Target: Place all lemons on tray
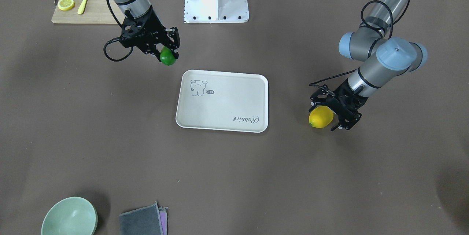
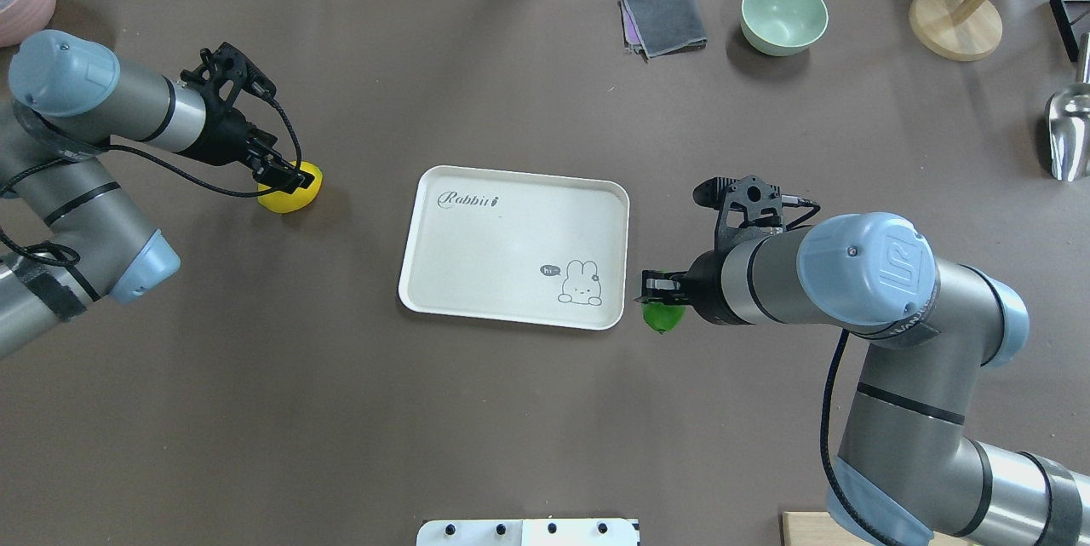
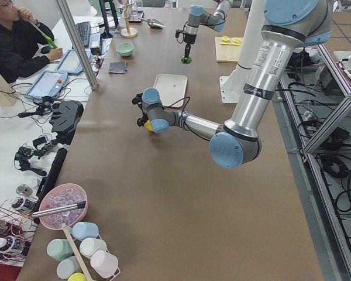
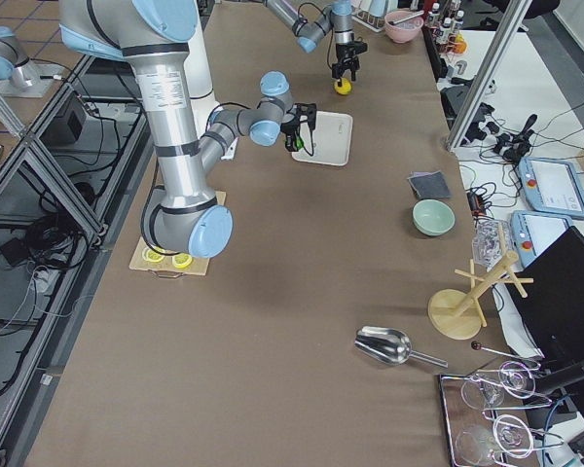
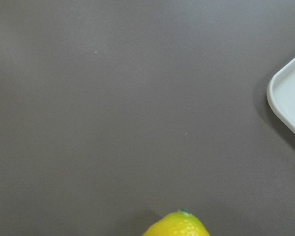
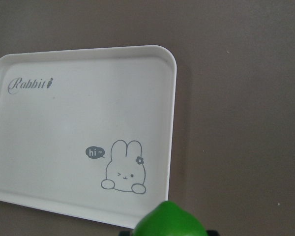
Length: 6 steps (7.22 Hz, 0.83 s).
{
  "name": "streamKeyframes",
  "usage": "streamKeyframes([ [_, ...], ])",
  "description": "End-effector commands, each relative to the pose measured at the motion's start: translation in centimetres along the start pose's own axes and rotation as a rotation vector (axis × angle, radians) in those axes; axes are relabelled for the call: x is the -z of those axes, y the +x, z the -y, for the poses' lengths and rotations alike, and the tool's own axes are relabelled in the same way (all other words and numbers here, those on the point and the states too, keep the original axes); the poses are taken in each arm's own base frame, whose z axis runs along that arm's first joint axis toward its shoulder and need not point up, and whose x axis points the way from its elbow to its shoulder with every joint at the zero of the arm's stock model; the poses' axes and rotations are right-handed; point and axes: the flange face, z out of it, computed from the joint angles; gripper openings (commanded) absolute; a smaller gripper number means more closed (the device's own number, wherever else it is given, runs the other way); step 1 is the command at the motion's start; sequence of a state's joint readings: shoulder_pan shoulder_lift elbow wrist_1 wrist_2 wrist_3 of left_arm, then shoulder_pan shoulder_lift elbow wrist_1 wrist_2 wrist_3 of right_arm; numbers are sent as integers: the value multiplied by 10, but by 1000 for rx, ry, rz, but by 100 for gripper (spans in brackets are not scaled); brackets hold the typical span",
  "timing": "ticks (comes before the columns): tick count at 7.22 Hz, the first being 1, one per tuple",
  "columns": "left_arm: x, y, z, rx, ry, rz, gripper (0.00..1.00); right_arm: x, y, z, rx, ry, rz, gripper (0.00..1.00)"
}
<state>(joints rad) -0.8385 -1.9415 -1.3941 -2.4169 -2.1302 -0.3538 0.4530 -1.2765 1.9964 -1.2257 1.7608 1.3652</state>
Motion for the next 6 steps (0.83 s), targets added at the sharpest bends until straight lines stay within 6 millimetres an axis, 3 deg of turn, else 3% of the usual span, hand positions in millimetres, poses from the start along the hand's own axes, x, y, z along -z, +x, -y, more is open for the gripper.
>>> streamKeyframes([
  [1, -14, 12, -9, -8, -20, -12, 97, -21, -16, 7, 1, 0, -7, 0],
  [2, -14, 12, -8, -11, -19, -12, 97, -29, -19, 9, 12, 0, -7, 0],
  [3, -15, 13, -7, -11, -21, -12, 97, -40, -40, 15, 5, 3, 3, 0],
  [4, -13, 15, -3, -11, -14, -13, 69, -48, -54, 21, 2, 13, 4, 0],
  [5, -12, 13, -1, 14, -18, -9, 25, -56, -64, 23, -9, 16, 2, 0],
  [6, 0, 13, 12, 97, 3, -15, 0, -63, -65, 24, -8, 13, -5, 0],
])
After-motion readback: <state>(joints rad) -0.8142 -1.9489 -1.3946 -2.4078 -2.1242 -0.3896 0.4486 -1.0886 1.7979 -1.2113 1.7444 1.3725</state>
